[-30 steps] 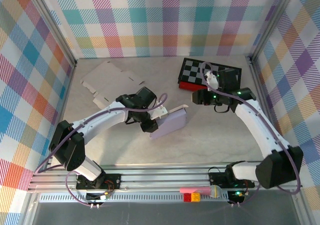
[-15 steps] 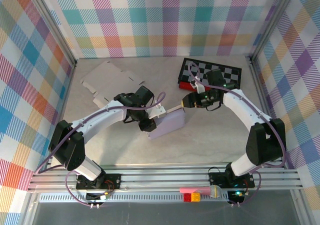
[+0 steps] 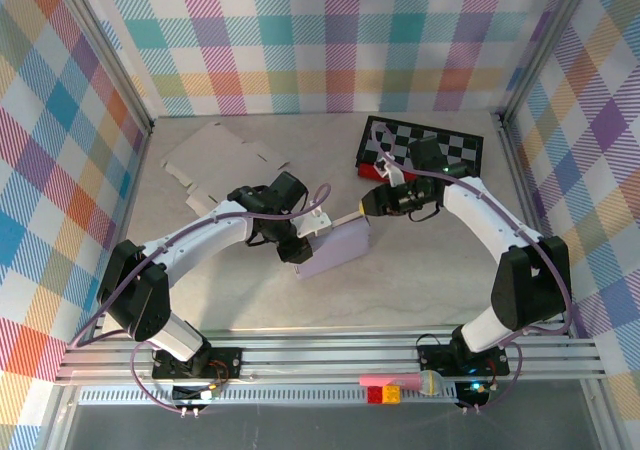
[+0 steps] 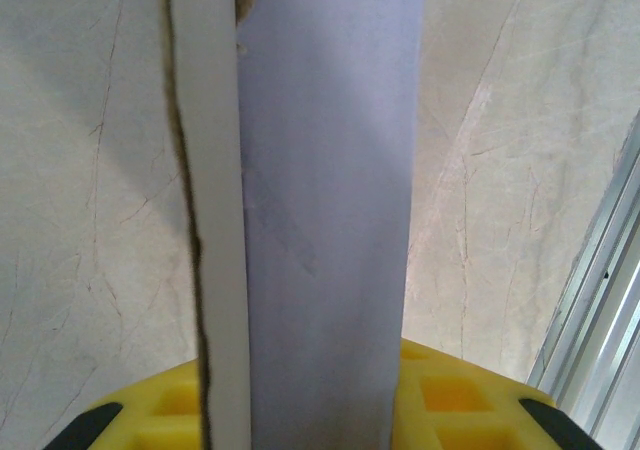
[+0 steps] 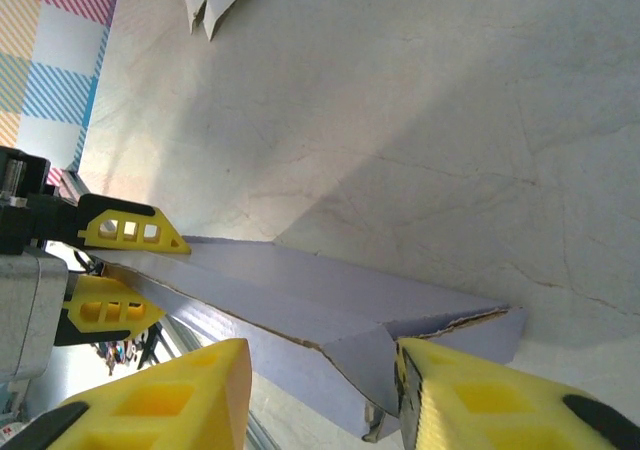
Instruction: Fold the paper box
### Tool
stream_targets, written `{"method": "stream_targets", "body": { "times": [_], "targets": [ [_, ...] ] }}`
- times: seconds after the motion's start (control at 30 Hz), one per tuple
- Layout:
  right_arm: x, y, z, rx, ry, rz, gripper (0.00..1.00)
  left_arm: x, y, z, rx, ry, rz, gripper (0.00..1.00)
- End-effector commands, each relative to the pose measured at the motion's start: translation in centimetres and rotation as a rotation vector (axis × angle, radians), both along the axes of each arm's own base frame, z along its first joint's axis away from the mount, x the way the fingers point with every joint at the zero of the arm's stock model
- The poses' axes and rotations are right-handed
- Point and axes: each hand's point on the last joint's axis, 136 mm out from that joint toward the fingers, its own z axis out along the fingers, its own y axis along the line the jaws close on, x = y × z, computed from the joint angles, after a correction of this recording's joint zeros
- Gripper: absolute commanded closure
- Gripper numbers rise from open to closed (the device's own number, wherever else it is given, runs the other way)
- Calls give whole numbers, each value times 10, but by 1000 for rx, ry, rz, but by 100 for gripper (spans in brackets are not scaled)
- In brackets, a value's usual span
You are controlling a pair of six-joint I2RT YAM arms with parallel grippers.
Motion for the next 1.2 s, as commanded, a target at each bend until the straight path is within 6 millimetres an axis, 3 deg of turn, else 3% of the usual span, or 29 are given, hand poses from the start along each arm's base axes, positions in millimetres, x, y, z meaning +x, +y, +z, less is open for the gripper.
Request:
{"method": "stream_targets", "body": {
  "times": [0.0, 1.17],
  "targets": [
    [-8, 0, 10, -3, -22, 25, 63, -4, 1, 0, 5, 31, -8, 75],
    [-2, -10, -9, -351, -118, 12, 87, -5, -1, 7, -21, 29, -1, 75]
  ]
}}
